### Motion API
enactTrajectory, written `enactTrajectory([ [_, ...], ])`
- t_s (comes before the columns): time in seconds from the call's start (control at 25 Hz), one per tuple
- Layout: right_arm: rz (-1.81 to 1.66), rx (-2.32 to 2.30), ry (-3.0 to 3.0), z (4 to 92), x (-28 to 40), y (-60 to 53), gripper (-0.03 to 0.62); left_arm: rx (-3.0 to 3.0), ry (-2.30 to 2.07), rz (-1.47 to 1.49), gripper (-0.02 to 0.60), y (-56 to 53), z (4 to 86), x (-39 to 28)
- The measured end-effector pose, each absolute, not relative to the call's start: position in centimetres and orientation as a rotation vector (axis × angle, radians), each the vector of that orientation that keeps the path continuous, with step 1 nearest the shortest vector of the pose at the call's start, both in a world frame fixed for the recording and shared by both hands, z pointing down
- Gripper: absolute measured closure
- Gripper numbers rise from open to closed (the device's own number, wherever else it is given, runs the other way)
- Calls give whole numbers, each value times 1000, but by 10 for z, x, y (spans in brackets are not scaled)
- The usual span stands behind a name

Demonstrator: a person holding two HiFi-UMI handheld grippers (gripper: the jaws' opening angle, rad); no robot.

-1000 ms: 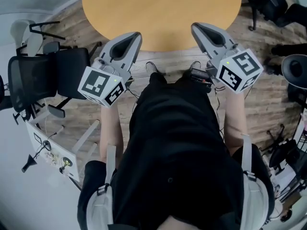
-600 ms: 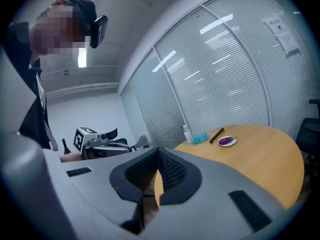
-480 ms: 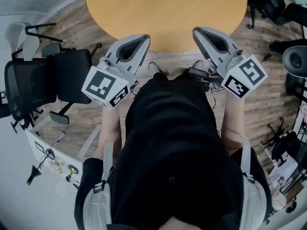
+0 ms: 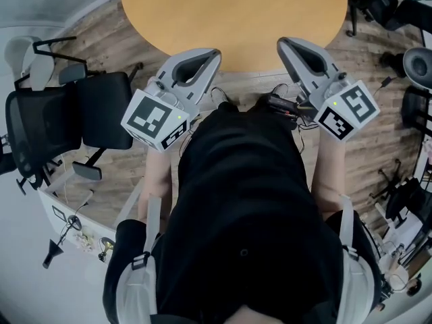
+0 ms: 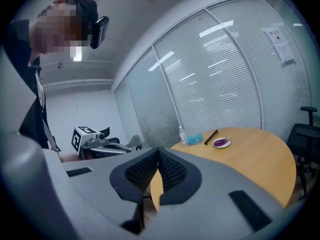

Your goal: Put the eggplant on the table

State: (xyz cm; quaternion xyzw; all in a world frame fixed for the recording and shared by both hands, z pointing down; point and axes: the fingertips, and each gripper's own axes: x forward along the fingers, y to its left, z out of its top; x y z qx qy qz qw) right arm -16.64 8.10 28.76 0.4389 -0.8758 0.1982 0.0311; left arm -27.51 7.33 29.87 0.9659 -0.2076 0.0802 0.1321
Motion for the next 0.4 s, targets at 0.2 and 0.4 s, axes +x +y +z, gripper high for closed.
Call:
enactTrajectory([
  [0.2,598,1340,-2693,287,-175,80,577,2783,-625,230,569,71,302,-290],
  [0.4,585,1323,-2702,285,-185,81,577,2779,-631,235,569,74,304,-299],
])
